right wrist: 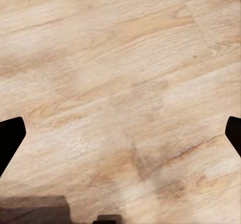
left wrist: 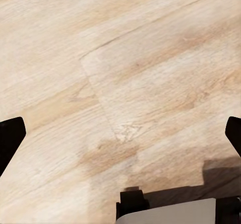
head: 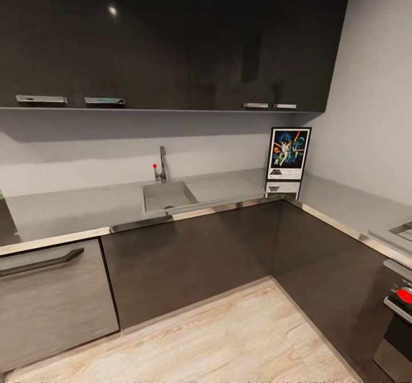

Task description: Pick up the poster from the kitchen countertop and hang it on one of the wall nails in the kitchen.

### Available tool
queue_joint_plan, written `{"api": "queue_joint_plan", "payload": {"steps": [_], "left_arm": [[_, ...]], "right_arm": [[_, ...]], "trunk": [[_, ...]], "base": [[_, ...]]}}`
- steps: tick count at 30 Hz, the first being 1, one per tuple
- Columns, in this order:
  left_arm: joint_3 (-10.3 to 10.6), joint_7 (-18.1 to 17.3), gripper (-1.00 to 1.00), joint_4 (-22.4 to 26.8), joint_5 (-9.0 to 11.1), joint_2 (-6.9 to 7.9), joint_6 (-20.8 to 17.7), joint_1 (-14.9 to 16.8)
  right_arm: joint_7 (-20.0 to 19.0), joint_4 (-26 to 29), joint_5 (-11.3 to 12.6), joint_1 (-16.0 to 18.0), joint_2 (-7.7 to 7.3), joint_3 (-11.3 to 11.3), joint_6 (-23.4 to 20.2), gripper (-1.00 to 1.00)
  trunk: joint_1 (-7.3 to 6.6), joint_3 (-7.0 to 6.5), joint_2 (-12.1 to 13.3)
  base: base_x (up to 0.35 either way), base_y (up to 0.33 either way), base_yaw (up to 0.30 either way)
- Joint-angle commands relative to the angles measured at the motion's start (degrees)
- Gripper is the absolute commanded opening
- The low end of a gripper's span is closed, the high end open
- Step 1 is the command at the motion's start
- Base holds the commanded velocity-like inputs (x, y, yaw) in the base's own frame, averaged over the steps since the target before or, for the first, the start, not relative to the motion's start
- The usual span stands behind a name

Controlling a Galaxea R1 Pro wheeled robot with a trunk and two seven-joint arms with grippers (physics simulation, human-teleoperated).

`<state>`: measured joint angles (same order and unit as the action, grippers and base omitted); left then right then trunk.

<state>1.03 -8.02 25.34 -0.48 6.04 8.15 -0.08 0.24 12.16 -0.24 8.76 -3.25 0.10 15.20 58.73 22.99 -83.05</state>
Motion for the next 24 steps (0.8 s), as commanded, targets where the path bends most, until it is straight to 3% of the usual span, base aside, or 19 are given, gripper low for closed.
{"api": "queue_joint_plan", "payload": {"steps": [1,20,24], "left_arm": [[0.10,-0.07,1.00,0.06,-0.05,0.04,0.11,-0.01],[0.03,-0.07,1.00,0.06,-0.03,0.03,0.20,-0.01],[0.03,-0.07,1.00,0.06,-0.03,0.02,0.19,-0.02]], "right_arm": [[0.02,-0.06,-0.02,0.03,0.00,0.00,0.18,1.00],[0.02,-0.04,-0.02,0.03,0.00,-0.01,0.18,1.00],[0.02,-0.06,-0.02,0.03,0.00,-0.01,0.18,1.00]], "trunk": [[0.00,0.15,-0.03],[0.00,1.91,-0.03],[-0.88,1.56,1.57]], "base": [[0.000,0.000,0.000],[0.000,0.000,0.000],[0.000,0.000,0.000]]}}
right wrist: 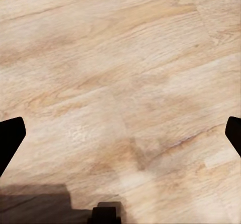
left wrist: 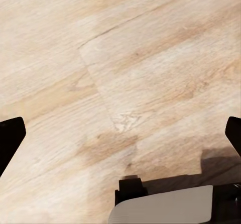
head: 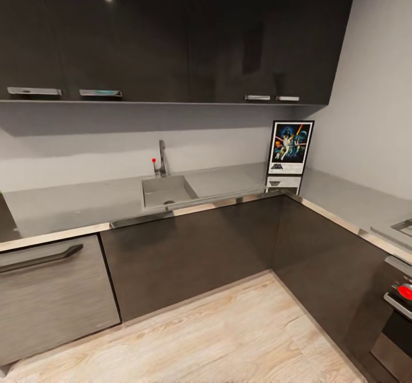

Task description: Pick up the poster from the kitchen countertop and hang it on one of the wall nails in the kitchen.

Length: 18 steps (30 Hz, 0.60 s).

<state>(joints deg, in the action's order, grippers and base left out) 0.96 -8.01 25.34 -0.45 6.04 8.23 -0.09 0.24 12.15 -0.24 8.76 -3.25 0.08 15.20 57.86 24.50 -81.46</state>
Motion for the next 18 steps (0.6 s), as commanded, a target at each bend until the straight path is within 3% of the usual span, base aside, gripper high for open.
{"api": "queue_joint_plan", "payload": {"steps": [1,18], "left_arm": [[0.09,-0.07,1.00,0.06,-0.06,0.03,0.06,0.00],[0.09,-0.07,1.00,0.06,-0.07,0.04,0.03,0.00]], "right_arm": [[0.02,-0.08,-0.02,0.03,0.00,0.01,0.18,1.00],[0.02,-0.03,-0.09,0.03,-0.06,0.16,0.18,1.00]], "trunk": [[-0.23,-0.04,0.38],[-3.96,-2.28,7.20]], "base": [[0.000,0.000,0.000],[0.000,0.000,0.000]]}}
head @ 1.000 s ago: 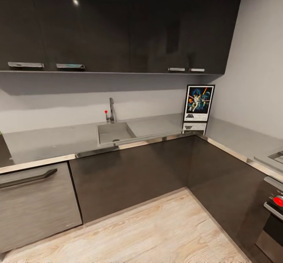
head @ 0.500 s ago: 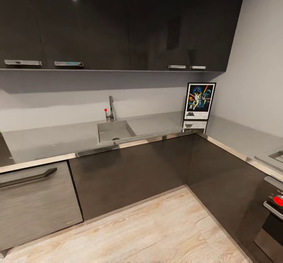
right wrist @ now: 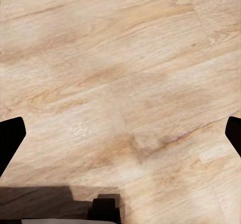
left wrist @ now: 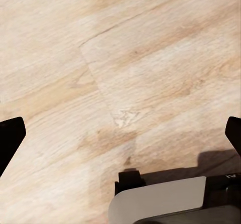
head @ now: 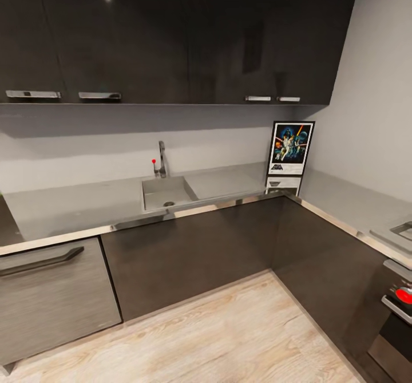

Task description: Pick up the poster from the kitchen countertop and hang it on one of the wall nails in the kitchen.

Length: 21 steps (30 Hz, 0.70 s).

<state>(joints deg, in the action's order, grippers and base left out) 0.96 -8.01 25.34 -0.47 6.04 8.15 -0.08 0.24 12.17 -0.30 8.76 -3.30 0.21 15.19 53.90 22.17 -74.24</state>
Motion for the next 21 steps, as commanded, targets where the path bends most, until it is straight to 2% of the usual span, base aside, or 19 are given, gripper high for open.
{"api": "queue_joint_plan", "payload": {"steps": [1,7,15,21], "left_arm": [[0.09,-0.07,1.00,0.06,-0.05,0.04,0.11,-0.01],[0.09,-0.07,1.00,0.06,-0.05,0.03,0.11,-0.01],[0.09,-0.07,1.00,0.06,-0.05,0.07,0.13,-0.01],[0.09,-0.07,1.00,0.06,-0.05,0.11,0.04,-0.01]], "right_arm": [[0.02,-0.04,-0.04,0.03,-0.01,0.03,0.19,1.00],[0.02,-0.05,-0.05,0.03,-0.03,0.05,0.17,1.00],[0.02,-0.04,-0.03,0.03,-0.03,-0.01,0.15,1.00],[0.02,-0.04,0.03,0.03,-0.01,0.05,0.10,1.00]], "trunk": [[-0.23,-0.13,0.38],[-1.54,-1.21,2.79],[-1.54,-1.21,2.79],[-1.54,-1.21,2.79]], "base": [[0.000,0.000,0.000],[0.000,0.000,0.000],[0.012,0.012,-0.005],[0.291,0.113,-0.273]]}}
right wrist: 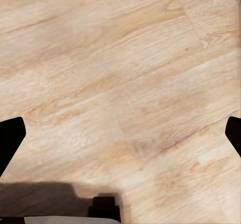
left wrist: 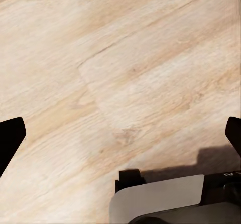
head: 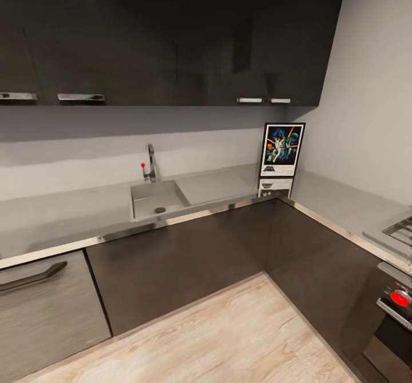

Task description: Pick up the poster from the kitchen countertop and hang it on one of the wall nails in the kitchen.

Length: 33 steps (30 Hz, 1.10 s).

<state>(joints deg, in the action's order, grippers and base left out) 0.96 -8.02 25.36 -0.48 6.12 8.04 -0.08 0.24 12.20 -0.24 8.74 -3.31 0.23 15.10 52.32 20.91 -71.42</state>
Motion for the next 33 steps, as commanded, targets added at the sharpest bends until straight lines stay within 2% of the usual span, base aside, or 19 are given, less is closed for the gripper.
{"api": "queue_joint_plan", "payload": {"steps": [1,12,17,18,21,23,25,26,27,29,30,33], "left_arm": [[0.09,-0.07,1.00,0.04,-0.05,0.03,0.14,-0.01],[0.04,-0.07,1.00,0.04,-0.05,0.03,0.20,-0.01],[-0.07,-0.07,1.00,0.04,-0.02,0.03,0.31,-0.01],[0.21,-0.11,1.00,0.15,0.08,-0.05,2.91,-0.01],[0.38,-0.11,1.00,2.75,0.12,-0.26,4.76,-0.01],[0.42,-0.24,1.00,7.85,0.15,-0.36,4.96,-0.01],[0.40,-0.29,1.00,10.29,0.17,-0.37,4.93,-0.01],[0.44,-0.39,1.00,18.40,0.20,-0.50,1.64,-0.01],[0.44,-0.40,1.00,19.82,0.21,-0.52,0.90,-0.01],[0.43,-0.43,1.00,26.99,0.23,-0.55,-2.77,-0.01],[0.41,-0.44,1.00,29.00,0.24,-0.53,-4.01,-0.01],[0.51,-0.52,1.00,39.08,0.28,-0.47,-11.56,-0.03]], "right_arm": [[0.02,-0.07,-0.02,0.05,-0.01,0.03,0.19,1.00],[0.02,-0.07,-0.04,0.05,0.00,0.03,0.19,1.00],[0.02,-0.07,-0.10,0.05,0.04,0.05,0.22,1.00],[0.02,-0.08,-0.11,0.05,0.05,0.11,0.25,1.00],[0.02,-0.07,-0.11,0.05,0.06,0.12,0.27,1.00],[0.02,-0.08,-0.11,0.05,0.06,0.18,0.28,1.00],[0.02,-0.08,-0.11,0.05,0.06,0.19,0.28,1.00],[0.02,-0.07,-0.11,0.05,0.06,0.17,0.28,1.00],[0.02,-0.07,-0.11,0.05,0.06,0.18,0.28,1.00],[0.02,-0.07,-0.11,0.05,0.06,0.15,0.28,1.00],[0.02,-0.07,-0.11,0.05,0.06,0.14,0.28,1.00],[0.02,-0.07,-0.11,0.05,0.03,0.13,0.28,1.00]], "trunk": [[0.04,0.06,-0.03],[0.04,0.06,-0.03],[0.04,0.06,-0.03],[0.04,0.06,-0.03],[0.04,0.06,-0.03],[0.04,0.06,-0.03],[0.04,0.06,-0.03],[0.04,0.06,-0.03],[0.04,0.06,-0.03],[0.04,0.06,-0.03],[0.04,0.06,-0.03],[0.04,0.06,-0.03]], "base": [[0.324,0.044,-0.292],[0.316,-0.077,-0.292],[0.180,-0.128,-0.083],[0.012,-0.009,-0.004],[0.005,-0.004,-0.001],[0.001,-0.001,0.000],[0.000,0.000,0.000],[0.000,0.000,0.000],[0.000,0.000,0.000],[0.000,0.000,0.000],[0.000,0.000,0.000],[0.000,0.000,0.000]]}}
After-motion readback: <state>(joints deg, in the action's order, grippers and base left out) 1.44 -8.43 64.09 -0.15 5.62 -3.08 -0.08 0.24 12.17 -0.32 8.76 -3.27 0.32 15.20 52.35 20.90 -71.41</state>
